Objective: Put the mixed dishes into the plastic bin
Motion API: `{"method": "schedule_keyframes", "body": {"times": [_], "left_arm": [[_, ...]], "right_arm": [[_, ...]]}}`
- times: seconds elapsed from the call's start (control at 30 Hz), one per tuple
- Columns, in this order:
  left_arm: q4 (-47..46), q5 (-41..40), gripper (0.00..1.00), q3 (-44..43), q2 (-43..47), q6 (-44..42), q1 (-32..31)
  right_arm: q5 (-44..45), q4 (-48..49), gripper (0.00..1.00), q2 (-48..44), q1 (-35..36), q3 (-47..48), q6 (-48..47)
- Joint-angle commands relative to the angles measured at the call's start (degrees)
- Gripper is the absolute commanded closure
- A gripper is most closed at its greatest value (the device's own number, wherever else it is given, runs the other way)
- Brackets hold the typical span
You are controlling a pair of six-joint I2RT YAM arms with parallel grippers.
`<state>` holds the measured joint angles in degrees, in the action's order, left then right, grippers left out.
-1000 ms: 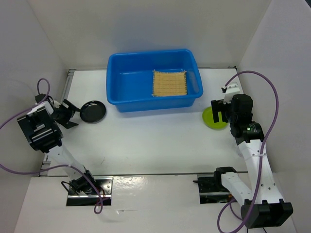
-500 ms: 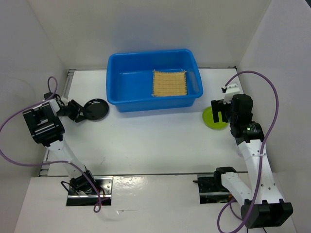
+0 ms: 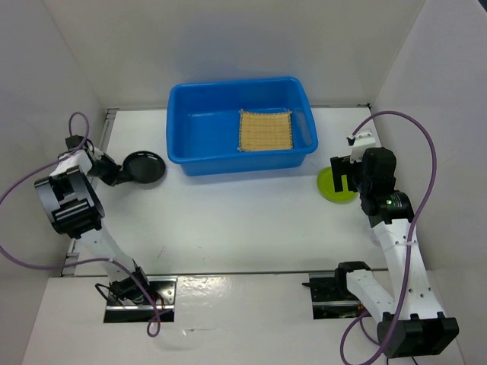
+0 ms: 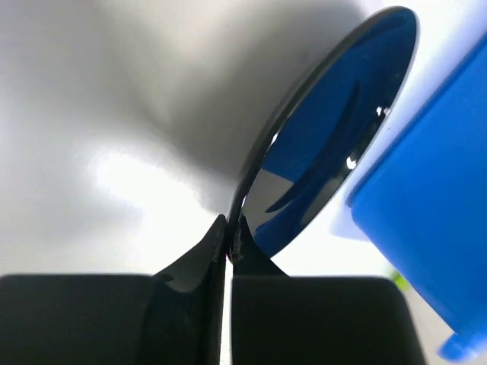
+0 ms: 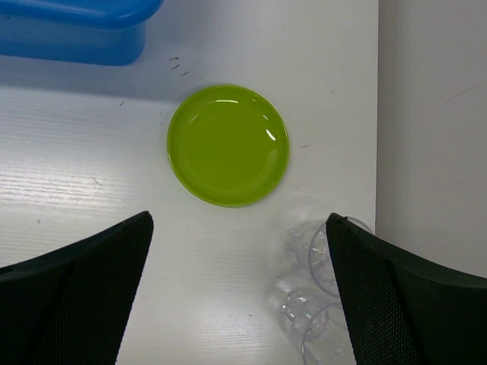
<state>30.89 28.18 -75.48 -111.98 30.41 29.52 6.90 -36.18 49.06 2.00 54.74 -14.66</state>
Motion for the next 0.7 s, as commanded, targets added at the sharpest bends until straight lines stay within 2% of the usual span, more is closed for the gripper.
{"method": "schedule_keyframes", "body": {"times": [0.0, 0.13, 0.23, 0.33, 0.4, 0.43, 0.47, 0.5, 0.53, 0.57, 0.6, 0.63, 0.67], "left_arm": [[4.6, -11.1, 1.00, -4.4, 13.2, 2.6, 0.4], [11.2, -11.1, 1.00, -16.2, 19.5, 7.5, 0.9], [11.9, -8.2, 1.00, -24.5, 21.8, 12.4, 0.9], [7.1, 1.2, 1.00, -28.7, 22.0, 19.8, -2.2], [2.6, 5.4, 1.00, -33.6, 19.7, 24.3, -7.4], [2.6, 5.4, 1.00, -36.3, 16.5, 24.9, -9.9], [2.6, 4.3, 1.00, -39.7, 14.2, 24.9, -15.2], [5.5, 3.6, 1.00, -48.1, 11.6, 24.9, -17.9], [7.8, 2.4, 1.00, -53.0, 8.9, 23.0, -20.6], [13.2, 1.4, 1.00, -58.2, 2.7, 22.0, -23.3], [16.4, -0.9, 1.00, -70.4, -0.7, 20.8, -27.8], [19.7, -2.4, 1.00, -77.6, -8.3, 18.5, -30.0], [26.8, -3.0, 1.00, -85.5, -13.0, 17.9, -32.0]], "right_arm": [[0.7, 2.2, 0.01, -1.0, 0.2, 0.2, -0.1], [0.7, 2.2, 0.01, -0.5, 0.2, 0.2, -0.1], [0.7, 2.2, 0.01, -0.5, 0.2, 0.2, -0.1], [0.7, 2.2, 0.01, -0.5, 0.2, 0.2, -0.1], [0.7, 2.2, 0.01, -0.5, 0.2, 0.2, -0.1], [0.7, 2.2, 0.01, -0.5, 0.2, 0.2, -0.1], [0.7, 2.2, 0.01, -0.5, 0.2, 0.2, -0.1], [0.7, 2.2, 0.01, -0.5, 0.2, 0.2, -0.1], [0.7, 2.2, 0.01, -0.5, 0.2, 0.2, -0.1], [0.7, 2.2, 0.01, -0.5, 0.2, 0.2, -0.1], [0.7, 2.2, 0.01, -0.5, 0.2, 0.2, -0.1], [0.7, 2.2, 0.01, -0.5, 0.2, 0.2, -0.1], [0.7, 2.2, 0.01, -0.5, 0.2, 0.2, -0.1]]}}
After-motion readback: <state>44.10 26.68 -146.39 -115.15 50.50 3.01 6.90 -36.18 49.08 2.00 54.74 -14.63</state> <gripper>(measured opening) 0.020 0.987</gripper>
